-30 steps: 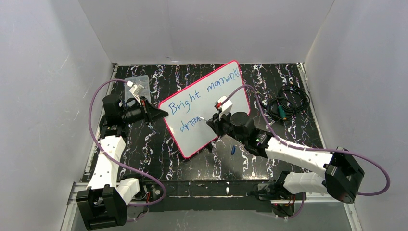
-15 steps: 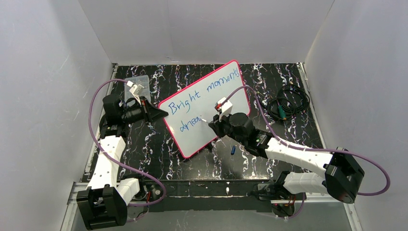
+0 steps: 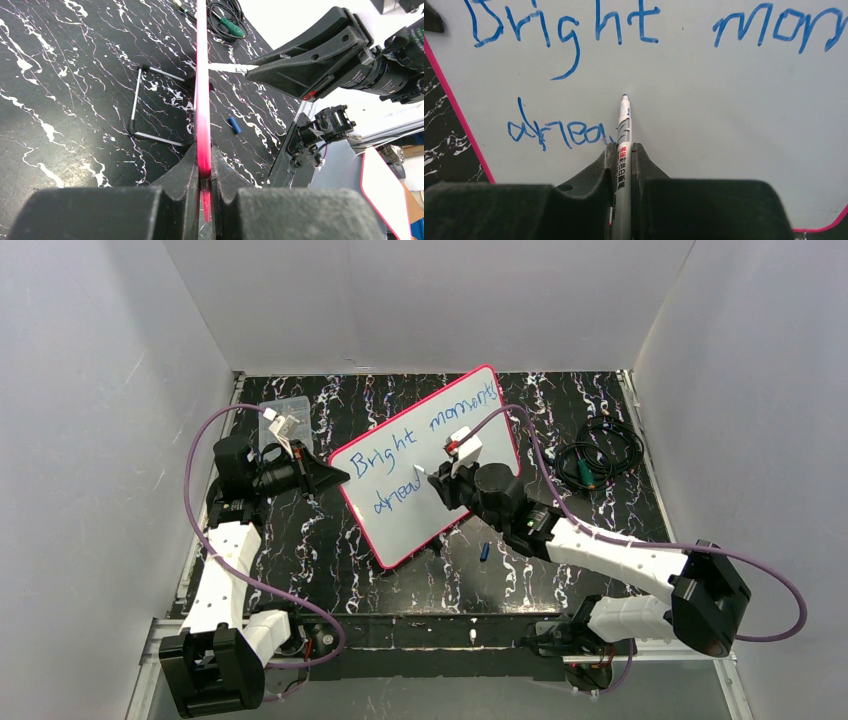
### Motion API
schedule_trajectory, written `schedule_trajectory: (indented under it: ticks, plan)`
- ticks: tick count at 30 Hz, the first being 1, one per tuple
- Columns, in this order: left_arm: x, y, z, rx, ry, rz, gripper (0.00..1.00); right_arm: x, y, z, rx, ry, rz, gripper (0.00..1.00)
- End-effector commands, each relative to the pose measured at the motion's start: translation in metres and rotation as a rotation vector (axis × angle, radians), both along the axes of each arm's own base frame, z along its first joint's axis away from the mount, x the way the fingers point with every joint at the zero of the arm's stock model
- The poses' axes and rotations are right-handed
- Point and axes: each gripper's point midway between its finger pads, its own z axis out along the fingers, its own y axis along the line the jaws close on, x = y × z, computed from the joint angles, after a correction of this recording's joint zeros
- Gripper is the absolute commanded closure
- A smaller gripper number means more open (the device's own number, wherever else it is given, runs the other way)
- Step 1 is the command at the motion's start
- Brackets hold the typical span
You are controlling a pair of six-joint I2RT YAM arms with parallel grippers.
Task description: Write a sentence on the whiteboard
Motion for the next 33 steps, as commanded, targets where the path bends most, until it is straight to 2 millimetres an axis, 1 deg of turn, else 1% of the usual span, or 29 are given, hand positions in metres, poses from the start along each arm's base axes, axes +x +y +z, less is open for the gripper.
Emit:
schedule_trajectory:
  ticks: [1,6,10,17,23,27,33]
  plan:
    - [-0.005,-0.004,0.017,0.000,-0.088,-0.039,1.00,0.016,0.006,0.035,0.059,-0.087,-0.037,0.99]
    - [-0.005,-0.003,0.017,0.001,-0.089,-0.037,1.00,0.012,0.006,0.026,0.051,-0.067,-0.024,0.99]
    - [-0.004,-0.003,0.017,0.001,-0.088,-0.037,1.00,0.004,0.000,0.011,0.037,-0.023,-0.015,0.99]
    - [-0.004,-0.003,0.016,0.000,-0.086,-0.039,1.00,-0.009,-0.011,-0.025,0.007,0.065,-0.018,0.99]
    - [-0.004,-0.003,0.017,0.000,-0.086,-0.037,1.00,-0.013,-0.018,-0.043,-0.028,0.110,-0.034,0.99]
    - [-0.004,-0.004,0.017,0.000,-0.086,-0.038,1.00,-0.011,-0.026,-0.043,-0.040,0.107,-0.072,0.99]
    - [-0.005,-0.004,0.017,0.000,-0.086,-0.038,1.00,-0.006,-0.035,-0.024,-0.019,0.067,-0.115,0.99]
